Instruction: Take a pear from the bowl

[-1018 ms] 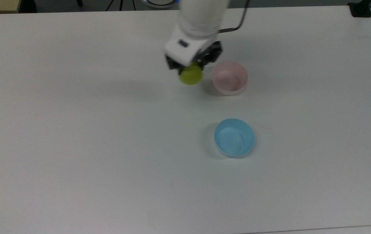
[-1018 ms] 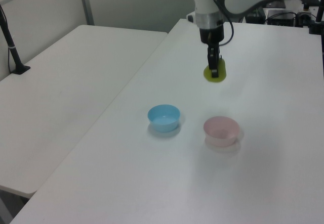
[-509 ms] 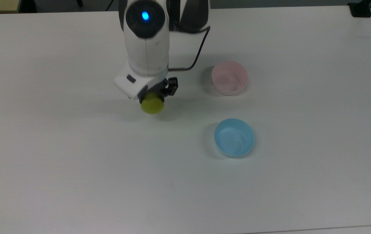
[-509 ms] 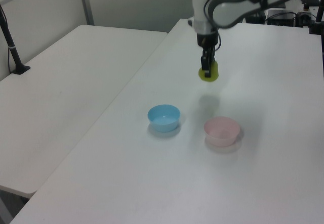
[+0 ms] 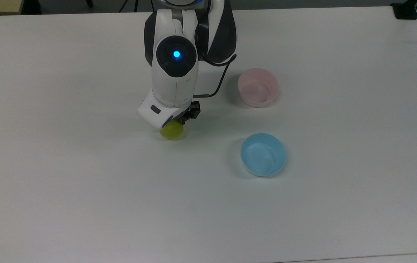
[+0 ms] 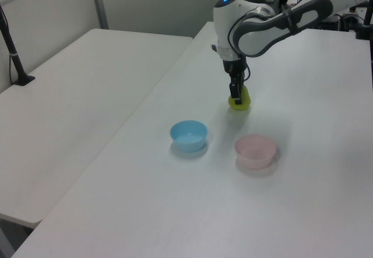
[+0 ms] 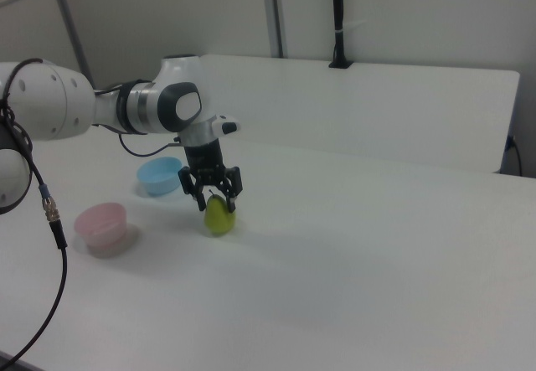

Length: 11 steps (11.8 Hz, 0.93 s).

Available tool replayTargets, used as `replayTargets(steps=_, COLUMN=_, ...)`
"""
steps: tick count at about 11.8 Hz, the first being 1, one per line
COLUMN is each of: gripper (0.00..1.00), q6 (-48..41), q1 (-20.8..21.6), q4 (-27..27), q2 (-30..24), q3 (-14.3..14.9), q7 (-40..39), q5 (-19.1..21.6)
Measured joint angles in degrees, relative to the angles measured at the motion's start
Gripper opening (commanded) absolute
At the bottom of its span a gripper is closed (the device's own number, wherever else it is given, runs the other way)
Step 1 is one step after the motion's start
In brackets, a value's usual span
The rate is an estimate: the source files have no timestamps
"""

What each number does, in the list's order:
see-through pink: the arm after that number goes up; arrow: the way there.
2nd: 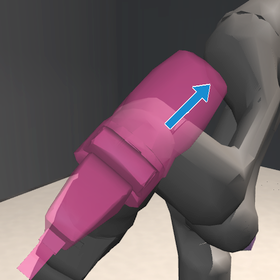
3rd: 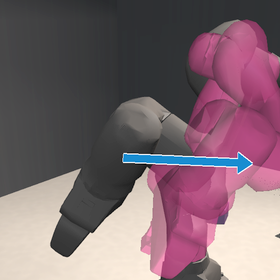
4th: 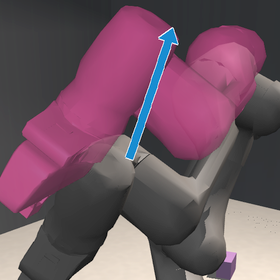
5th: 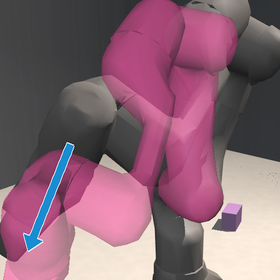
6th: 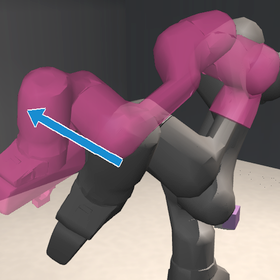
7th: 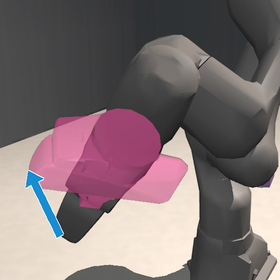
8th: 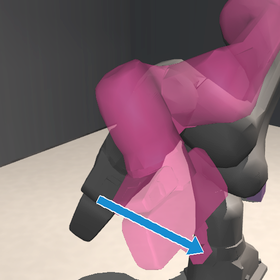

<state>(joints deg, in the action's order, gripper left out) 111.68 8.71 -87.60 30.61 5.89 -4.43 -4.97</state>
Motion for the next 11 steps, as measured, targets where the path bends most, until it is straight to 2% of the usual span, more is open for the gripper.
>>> replayTargets(steps=3, gripper=1.0, q6=0.0, q1=-0.2, q4=1.6, q2=-4.0, q3=0.0, q7=0.2, q5=0.0)
replayTargets(steps=6, gripper=1.0, q6=-7.0, q1=-0.6, q4=1.5, q2=-13.6, q3=0.1, q7=1.1, q5=0.0)
replayTargets(steps=8, gripper=1.0, q6=-13.9, q1=-1.4, q4=-1.1, q2=-20.8, q3=0.1, q7=1.1, q5=0.0)
replayTargets(steps=11, gripper=1.0, q6=-16.2, q1=-3.3, q4=-5.0, q2=-26.8, q3=-0.5, q7=1.1, q5=0.0)
